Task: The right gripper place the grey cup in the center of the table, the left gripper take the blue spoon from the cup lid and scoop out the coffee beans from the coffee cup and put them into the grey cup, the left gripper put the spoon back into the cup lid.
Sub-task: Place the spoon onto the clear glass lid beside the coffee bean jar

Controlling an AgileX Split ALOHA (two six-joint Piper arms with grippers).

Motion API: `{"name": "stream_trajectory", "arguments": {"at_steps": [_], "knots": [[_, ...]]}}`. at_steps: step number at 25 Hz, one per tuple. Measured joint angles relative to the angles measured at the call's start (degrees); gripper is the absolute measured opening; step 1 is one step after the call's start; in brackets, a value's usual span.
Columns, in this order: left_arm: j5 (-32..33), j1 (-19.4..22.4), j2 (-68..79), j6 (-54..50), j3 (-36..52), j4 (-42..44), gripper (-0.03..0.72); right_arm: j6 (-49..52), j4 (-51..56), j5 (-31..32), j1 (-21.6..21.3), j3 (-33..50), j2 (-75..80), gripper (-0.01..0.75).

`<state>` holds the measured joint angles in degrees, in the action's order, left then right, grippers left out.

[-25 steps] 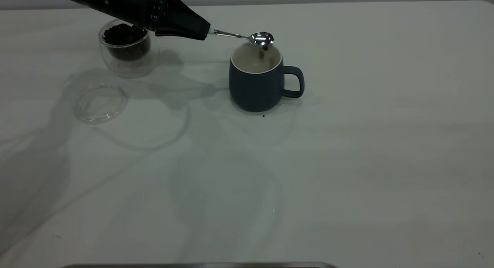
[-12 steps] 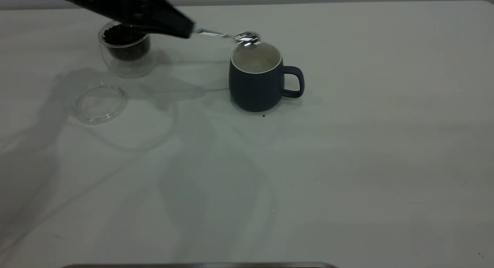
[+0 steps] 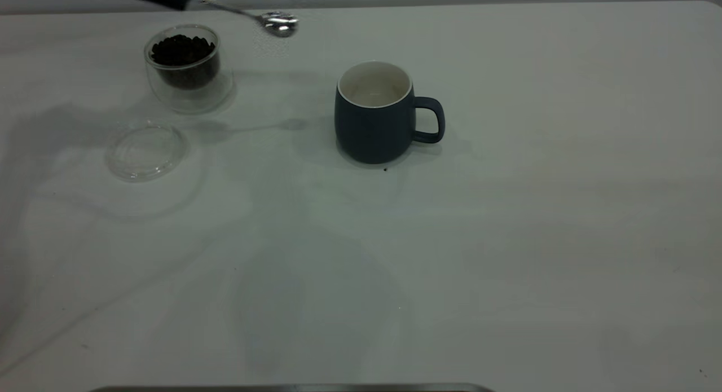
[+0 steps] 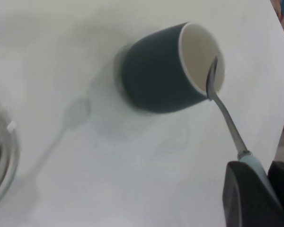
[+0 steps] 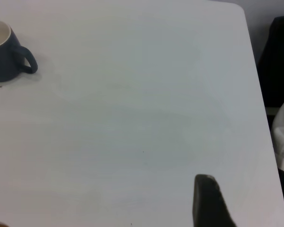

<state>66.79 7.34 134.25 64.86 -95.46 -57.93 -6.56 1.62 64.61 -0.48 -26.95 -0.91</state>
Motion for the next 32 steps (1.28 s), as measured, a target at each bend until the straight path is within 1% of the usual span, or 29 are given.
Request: {"name": "stream_trajectory", "arguments": {"at_steps": [3, 7, 11, 13, 17, 21, 32], "knots": [[0.00, 3.46, -0.56, 0.36, 3.76, 0.00, 0.119, 0.00, 0.00, 0.00, 0.00, 0.00, 0.00, 0.363], [-0.11, 7.93, -0.56, 3.49, 8.51, 0.00, 0.119, 0.00, 0.00, 0.00, 0.00, 0.00, 0.00, 0.363], [-0.21, 13.28, -0.56, 5.89, 12.44, 0.00, 0.119, 0.00, 0.00, 0.00, 0.00, 0.00, 0.00, 0.363], [-0.21, 15.83, -0.56, 6.92, 13.39, -0.11, 0.119, 0.00, 0.00, 0.00, 0.00, 0.00, 0.00, 0.363], [-0.37, 19.23, -0.49, 7.10, 13.62, 0.00, 0.119, 0.00, 0.00, 0.00, 0.00, 0.00, 0.00, 0.363], [-0.37, 21.20, 0.56, 6.14, 13.62, 0.72, 0.119, 0.00, 0.00, 0.00, 0.00, 0.00, 0.00, 0.363], [-0.71, 21.40, 5.90, 3.76, 13.62, 1.50, 0.119, 0.00, 0.00, 0.00, 0.00, 0.00, 0.00, 0.363]]}}
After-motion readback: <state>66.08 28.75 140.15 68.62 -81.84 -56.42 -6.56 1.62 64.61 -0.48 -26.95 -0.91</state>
